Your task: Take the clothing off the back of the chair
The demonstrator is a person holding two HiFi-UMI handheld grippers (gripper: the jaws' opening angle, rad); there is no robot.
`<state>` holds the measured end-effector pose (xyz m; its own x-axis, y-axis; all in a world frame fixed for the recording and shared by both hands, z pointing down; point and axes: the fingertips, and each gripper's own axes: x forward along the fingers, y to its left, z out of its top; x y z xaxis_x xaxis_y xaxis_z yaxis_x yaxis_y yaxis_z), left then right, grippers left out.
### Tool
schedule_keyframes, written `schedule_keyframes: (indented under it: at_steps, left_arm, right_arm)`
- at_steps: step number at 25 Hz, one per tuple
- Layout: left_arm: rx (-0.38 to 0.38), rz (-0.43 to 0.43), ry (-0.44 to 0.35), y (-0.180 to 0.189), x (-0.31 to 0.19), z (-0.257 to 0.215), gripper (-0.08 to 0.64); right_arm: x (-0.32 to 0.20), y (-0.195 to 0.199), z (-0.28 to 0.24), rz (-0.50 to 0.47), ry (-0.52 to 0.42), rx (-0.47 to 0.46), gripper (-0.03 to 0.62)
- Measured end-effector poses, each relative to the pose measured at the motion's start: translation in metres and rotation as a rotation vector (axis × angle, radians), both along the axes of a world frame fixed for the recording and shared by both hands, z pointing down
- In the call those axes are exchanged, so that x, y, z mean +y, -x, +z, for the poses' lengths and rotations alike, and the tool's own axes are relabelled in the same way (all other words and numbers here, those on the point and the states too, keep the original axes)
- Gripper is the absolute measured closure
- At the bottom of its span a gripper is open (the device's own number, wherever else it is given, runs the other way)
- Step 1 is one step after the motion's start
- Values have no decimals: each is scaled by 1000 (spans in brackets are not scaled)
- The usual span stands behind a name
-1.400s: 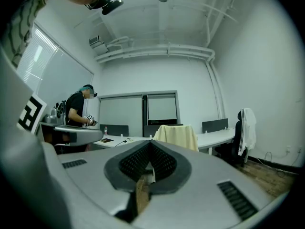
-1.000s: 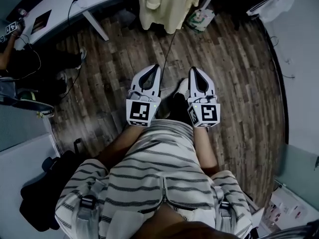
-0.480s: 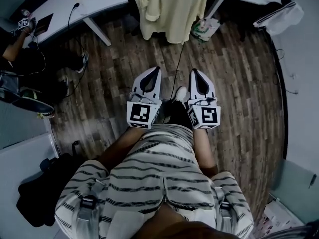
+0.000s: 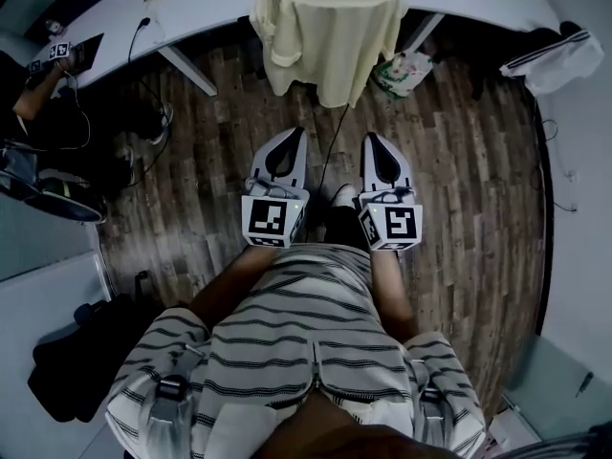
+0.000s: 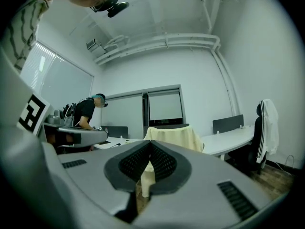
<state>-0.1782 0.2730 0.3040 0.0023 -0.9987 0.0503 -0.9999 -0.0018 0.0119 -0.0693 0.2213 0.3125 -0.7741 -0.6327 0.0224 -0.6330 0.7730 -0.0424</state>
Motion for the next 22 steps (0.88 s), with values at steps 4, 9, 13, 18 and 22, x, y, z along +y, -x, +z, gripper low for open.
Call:
schedule_keyframes:
  at_steps: [4, 9, 13, 18, 22]
  left_arm:
    - [-1, -29, 9, -2, -40, -3, 536]
    - [-16, -67, 26, -4, -78, -9, 535]
    - [-21, -105, 25, -6, -102, -17, 535]
    - [-30, -154, 39, -7, -124, -21, 535]
    - [-27, -199, 65, -3, -126, -19, 535]
  right_arm:
    - [-41, 2, -5, -29, 3, 14, 574]
    - [-88, 3, -10, -65, 19, 25, 574]
    - [-116, 2, -17, -98, 15, 26, 574]
    - [-143, 3, -19, -138, 39, 24, 574]
    - [-158, 4, -16, -155, 63, 24, 574]
